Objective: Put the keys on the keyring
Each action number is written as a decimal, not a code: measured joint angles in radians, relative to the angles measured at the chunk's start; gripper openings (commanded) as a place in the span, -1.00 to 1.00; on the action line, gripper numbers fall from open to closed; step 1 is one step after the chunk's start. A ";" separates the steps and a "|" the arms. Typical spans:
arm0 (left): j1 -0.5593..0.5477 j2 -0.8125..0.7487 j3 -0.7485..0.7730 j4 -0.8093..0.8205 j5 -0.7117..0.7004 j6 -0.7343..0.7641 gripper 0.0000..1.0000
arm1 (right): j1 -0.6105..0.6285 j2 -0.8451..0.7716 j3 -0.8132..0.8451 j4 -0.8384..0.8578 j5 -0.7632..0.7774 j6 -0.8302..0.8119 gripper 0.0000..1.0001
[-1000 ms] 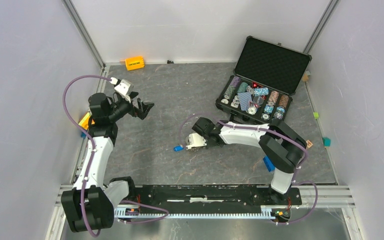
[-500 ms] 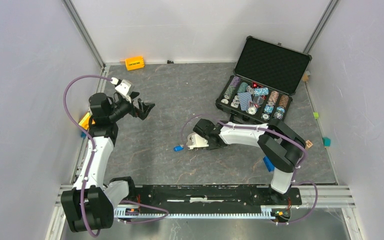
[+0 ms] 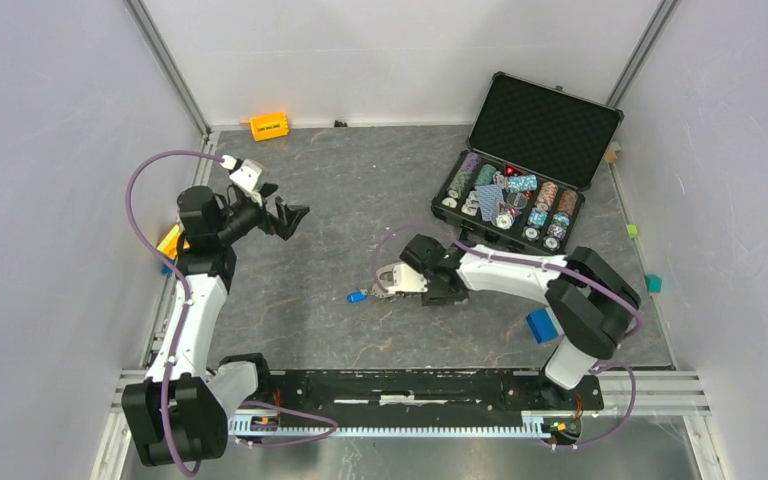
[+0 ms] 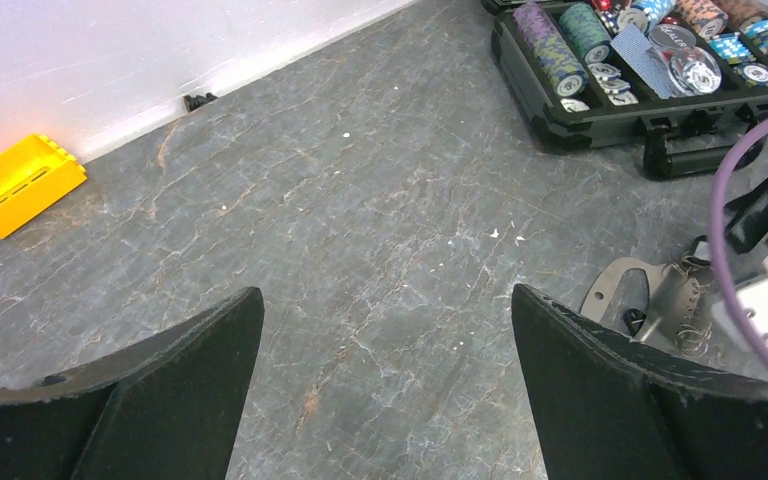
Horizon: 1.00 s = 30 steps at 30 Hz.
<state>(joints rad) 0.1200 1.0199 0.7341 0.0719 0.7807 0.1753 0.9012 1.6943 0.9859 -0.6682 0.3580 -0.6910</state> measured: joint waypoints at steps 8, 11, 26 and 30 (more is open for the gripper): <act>-0.002 -0.030 -0.019 0.047 -0.089 -0.054 1.00 | -0.110 -0.203 -0.003 0.028 -0.070 0.018 0.50; -0.004 -0.037 -0.042 0.084 -0.135 -0.094 1.00 | -0.154 -0.282 -0.010 0.078 -0.101 0.026 0.52; -0.004 -0.108 -0.058 0.085 -0.275 -0.194 1.00 | -0.379 -0.618 -0.168 0.413 -0.190 0.183 0.96; -0.004 -0.158 -0.058 0.027 -0.285 -0.194 1.00 | -0.414 -0.686 -0.189 0.489 -0.136 0.253 0.96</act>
<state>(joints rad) 0.1158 0.8616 0.6758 0.0994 0.4961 -0.0185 0.4877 1.0084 0.7971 -0.1795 0.2222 -0.4381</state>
